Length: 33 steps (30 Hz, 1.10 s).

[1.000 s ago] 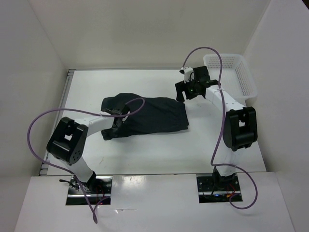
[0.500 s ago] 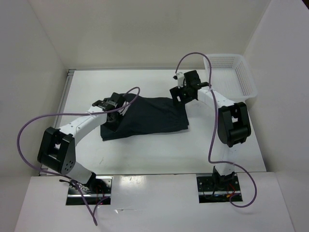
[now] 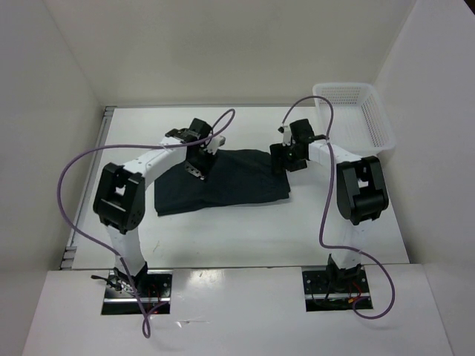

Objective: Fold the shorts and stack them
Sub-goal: Fold the shorts

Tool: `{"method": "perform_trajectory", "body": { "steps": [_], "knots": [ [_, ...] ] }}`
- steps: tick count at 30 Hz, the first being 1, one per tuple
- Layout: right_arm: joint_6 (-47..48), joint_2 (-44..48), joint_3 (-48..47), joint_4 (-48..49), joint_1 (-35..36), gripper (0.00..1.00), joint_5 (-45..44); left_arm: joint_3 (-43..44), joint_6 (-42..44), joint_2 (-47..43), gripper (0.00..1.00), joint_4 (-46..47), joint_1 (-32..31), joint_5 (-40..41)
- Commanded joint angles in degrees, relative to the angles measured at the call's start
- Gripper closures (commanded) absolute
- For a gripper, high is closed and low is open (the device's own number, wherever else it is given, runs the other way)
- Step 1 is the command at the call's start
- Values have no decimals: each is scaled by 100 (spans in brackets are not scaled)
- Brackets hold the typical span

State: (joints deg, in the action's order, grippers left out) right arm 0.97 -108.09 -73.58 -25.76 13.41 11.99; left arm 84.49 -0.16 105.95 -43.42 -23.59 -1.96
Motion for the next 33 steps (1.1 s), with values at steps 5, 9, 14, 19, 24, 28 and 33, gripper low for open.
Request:
{"method": "perform_trajectory", "body": {
  "steps": [5,9,14,19,24,28,33],
  "knots": [
    [-510,-220,-68,185,-49,29,208,-906,16,172,56,290,-137,-43],
    [-685,-379,-182,238,-49,36,224,-1855,16,-451,56,290,-321,274],
    [-932,-712,-305,343,13,46,427,-2533,16,-646,56,290,-611,485],
    [-854,-845,-718,396,13,47,120,-2429,16,-769,56,168,-901,556],
    [-695,-793,-737,335,13,39,795,-1762,16,-892,55,-157,-954,556],
    [-765,-739,-421,335,65,37,938,-655,16,-699,55,-324,-954,180],
    [-581,-792,-420,335,127,50,735,287,16,-93,54,-325,-506,-455]
  ]
}}
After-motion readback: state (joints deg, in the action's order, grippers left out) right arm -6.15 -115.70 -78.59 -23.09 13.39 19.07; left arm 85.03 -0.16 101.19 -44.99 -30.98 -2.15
